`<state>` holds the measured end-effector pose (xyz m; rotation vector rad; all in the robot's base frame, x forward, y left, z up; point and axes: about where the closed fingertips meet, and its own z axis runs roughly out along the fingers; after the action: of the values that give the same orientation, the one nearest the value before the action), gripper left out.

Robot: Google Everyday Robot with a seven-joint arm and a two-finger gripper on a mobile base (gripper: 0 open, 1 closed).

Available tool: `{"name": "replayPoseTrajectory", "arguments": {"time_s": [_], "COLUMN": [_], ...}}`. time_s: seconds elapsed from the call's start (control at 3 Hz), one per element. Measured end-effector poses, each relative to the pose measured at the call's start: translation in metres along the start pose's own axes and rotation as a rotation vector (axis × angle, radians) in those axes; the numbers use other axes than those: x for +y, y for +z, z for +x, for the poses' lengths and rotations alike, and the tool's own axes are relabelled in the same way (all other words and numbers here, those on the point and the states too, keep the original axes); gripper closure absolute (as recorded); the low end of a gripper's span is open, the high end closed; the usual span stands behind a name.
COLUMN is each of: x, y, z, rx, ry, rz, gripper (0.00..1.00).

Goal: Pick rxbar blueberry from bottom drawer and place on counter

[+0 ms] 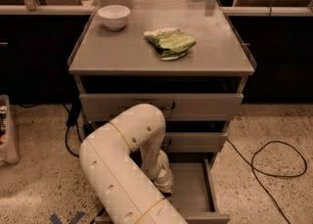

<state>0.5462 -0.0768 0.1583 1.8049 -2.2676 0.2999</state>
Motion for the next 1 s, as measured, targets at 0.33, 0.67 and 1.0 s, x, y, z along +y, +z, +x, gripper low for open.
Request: {"name": "replayPoseTrajectory", "arguments": {"time_s": [0.33,0.67,1.0], "x": [-0.015,-0.03,-0.03], "y": [-0.026,-0.068,-0.068], "z": [0.007,0.031,0.031], "rx": [0.005,0.013,0.013], "ry": [0.0,0.022,0.022], "rz": [0.048,0.108,0.108], "gripper": [1.0,1.0,1.0]}}
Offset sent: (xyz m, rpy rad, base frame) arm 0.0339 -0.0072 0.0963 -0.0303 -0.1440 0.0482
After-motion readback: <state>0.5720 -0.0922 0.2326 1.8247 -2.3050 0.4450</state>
